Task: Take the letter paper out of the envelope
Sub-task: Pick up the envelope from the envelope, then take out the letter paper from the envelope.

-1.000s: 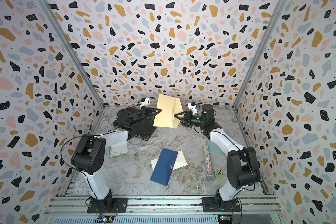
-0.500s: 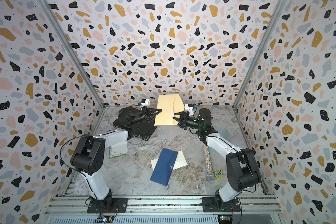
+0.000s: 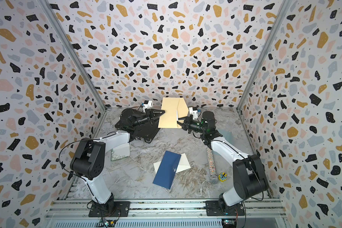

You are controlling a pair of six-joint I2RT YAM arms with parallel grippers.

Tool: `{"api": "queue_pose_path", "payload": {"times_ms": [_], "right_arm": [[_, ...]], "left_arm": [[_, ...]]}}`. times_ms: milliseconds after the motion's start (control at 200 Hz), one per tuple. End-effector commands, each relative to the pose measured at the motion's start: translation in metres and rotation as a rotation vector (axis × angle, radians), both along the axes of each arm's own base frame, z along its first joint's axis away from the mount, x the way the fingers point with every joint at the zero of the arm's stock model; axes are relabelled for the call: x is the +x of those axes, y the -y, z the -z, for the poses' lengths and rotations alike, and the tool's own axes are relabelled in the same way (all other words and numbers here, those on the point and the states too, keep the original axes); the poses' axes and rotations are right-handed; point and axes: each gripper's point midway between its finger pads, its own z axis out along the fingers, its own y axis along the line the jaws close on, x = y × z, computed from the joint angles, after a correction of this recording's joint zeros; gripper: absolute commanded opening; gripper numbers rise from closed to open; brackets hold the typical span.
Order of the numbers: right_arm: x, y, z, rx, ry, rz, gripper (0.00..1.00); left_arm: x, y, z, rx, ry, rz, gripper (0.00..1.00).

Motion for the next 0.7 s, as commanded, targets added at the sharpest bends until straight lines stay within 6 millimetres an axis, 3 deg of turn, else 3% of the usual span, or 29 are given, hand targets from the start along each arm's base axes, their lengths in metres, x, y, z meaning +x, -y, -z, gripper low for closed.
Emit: {"api": "queue_pose_path", "payload": {"times_ms": [0, 60, 205, 365, 506, 566, 641, 696], "right_arm": [[-0.011, 0.021, -0.005, -0.236, 0.104, 0.064, 0.00], [-0.012, 0.034, 0.004, -0.376, 0.120, 0.091, 0.00], [-0.006, 0.054, 0.001, -0.556, 0.226, 0.147, 0.00], [0.002, 0.069, -0.004, -0.660, 0.336, 0.206, 0.00], [0.007, 0.079, -0.011, -0.737, 0.423, 0.252, 0.00], [0.009, 0.083, -0.012, -0.766, 0.467, 0.270, 0.00], [0.011, 0.084, -0.014, -0.799, 0.526, 0.283, 0.00], [0.011, 0.083, -0.015, -0.825, 0.566, 0.289, 0.00]], "left_arm": [[-0.012, -0.004, -0.017, 0.087, 0.104, -0.039, 0.43], [-0.011, -0.008, -0.010, 0.176, 0.094, -0.075, 0.51], [-0.008, -0.011, 0.003, 0.286, 0.036, -0.126, 0.58], [-0.021, -0.007, 0.004, 0.474, 0.061, -0.152, 0.65], [-0.029, 0.003, -0.006, 0.539, 0.052, -0.161, 0.82], [-0.035, 0.011, -0.008, 0.563, 0.054, -0.144, 0.80], [-0.041, 0.023, -0.009, 0.565, 0.029, -0.122, 0.58], [-0.046, 0.033, -0.009, 0.568, -0.019, -0.101, 0.53]]}}
